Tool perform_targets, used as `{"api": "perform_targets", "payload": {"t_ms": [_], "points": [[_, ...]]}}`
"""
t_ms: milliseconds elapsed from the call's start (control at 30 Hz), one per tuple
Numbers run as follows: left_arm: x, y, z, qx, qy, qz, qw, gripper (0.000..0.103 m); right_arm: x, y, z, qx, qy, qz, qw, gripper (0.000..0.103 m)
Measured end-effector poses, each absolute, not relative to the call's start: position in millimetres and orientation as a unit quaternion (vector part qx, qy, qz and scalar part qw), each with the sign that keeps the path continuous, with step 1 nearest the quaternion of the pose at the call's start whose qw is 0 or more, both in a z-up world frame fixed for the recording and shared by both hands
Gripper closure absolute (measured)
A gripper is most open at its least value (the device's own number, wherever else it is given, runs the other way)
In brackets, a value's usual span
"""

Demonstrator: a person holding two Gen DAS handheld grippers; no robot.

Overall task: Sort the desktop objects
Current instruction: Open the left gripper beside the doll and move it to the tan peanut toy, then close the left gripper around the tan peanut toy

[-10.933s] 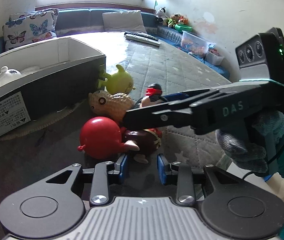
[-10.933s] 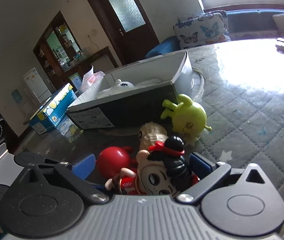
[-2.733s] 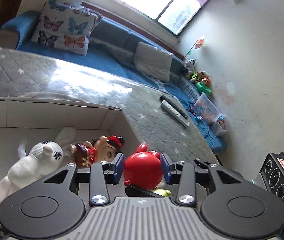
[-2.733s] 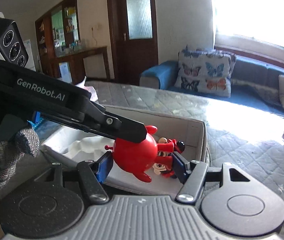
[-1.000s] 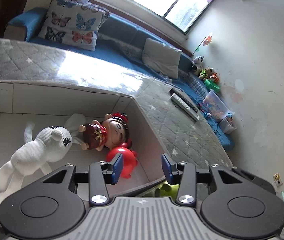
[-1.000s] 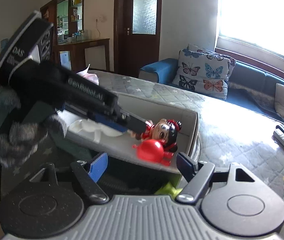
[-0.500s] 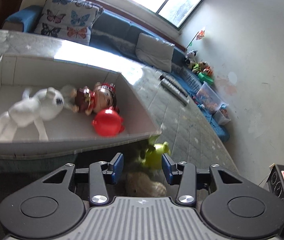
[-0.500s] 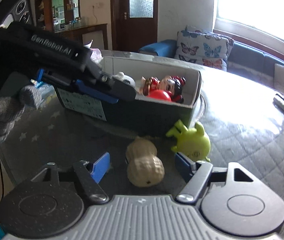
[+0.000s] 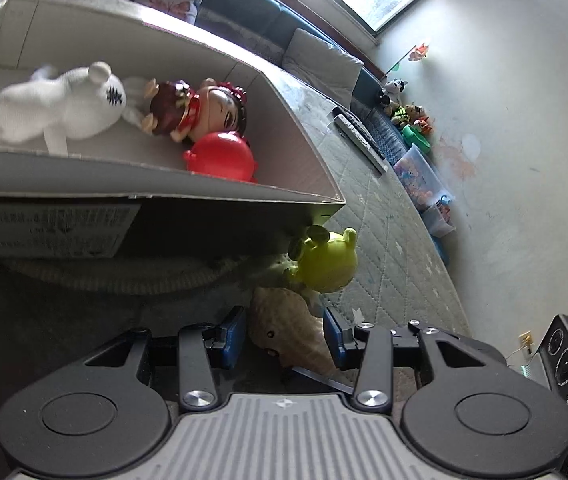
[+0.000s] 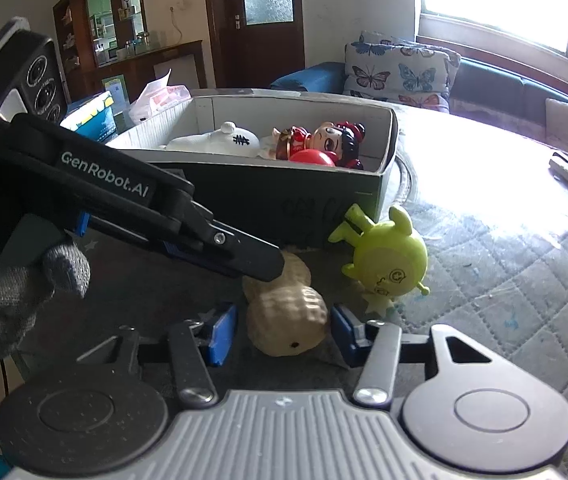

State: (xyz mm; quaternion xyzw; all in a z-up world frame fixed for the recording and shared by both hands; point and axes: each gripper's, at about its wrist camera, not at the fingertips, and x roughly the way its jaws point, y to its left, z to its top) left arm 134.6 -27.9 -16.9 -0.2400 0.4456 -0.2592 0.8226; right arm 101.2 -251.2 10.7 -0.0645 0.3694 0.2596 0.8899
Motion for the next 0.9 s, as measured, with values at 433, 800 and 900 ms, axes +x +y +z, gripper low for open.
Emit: {"api": "perform_targets", "payload": {"t_ms": [433, 800, 900], "points": [[136.7, -26.2, -27.7, -0.264, 0.448, -0.257, 0.815, 0.064, 103.2, -252.3, 9.8, -0.058, 0.373, 0.258, 0.889, 0.058], [118.8, -19.1, 4.6, -0.256, 0.414, -0.261, 0.833, 0.065, 93.2, -245.6, 37.4, -0.078, 0.341, 0.267, 0.898, 0.058], [117.2, -13.7, 25.7, -0.25, 0.388, -0.261, 0.847, 0.065, 96.2, -239.7, 55.8, -0.088, 0.317, 0.273, 0.904, 0.058]]}}
